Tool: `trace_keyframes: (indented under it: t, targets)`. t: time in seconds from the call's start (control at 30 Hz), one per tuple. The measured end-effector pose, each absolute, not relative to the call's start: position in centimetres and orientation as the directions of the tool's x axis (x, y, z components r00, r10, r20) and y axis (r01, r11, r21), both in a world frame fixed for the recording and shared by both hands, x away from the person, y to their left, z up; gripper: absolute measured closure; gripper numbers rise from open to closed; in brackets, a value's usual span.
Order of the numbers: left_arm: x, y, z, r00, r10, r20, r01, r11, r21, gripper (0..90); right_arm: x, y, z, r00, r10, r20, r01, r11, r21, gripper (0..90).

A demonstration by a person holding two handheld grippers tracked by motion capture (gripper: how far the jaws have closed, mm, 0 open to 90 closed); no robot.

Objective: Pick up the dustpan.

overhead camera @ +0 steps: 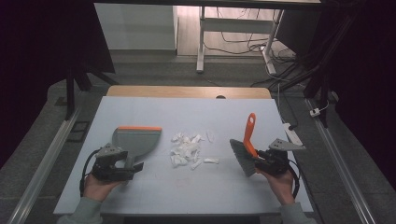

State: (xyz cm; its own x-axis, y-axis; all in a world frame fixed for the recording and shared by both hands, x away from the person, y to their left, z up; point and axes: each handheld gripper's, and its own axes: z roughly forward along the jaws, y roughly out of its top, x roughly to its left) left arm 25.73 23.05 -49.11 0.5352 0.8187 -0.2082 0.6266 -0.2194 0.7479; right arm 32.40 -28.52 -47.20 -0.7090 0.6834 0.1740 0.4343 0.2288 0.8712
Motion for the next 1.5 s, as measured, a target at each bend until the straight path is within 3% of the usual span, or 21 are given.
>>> trace_keyframes:
  t: [0.83,1.5]
  targets:
    - [27.7,22.9,-45.2,0.428,0.886,-0.175,0.706,-0.208,0.677,15.3,32.3,-28.5,-46.9,-0.712,0.681,0.171,0.425,0.225,0.877,70.0]
    - [29.4,24.8,-47.5,0.261,0.938,-0.23,0.817,-0.087,0.57,14.5,32.3,-28.0,-47.2,-0.724,0.67,0.162,0.427,0.252,0.868,70.0]
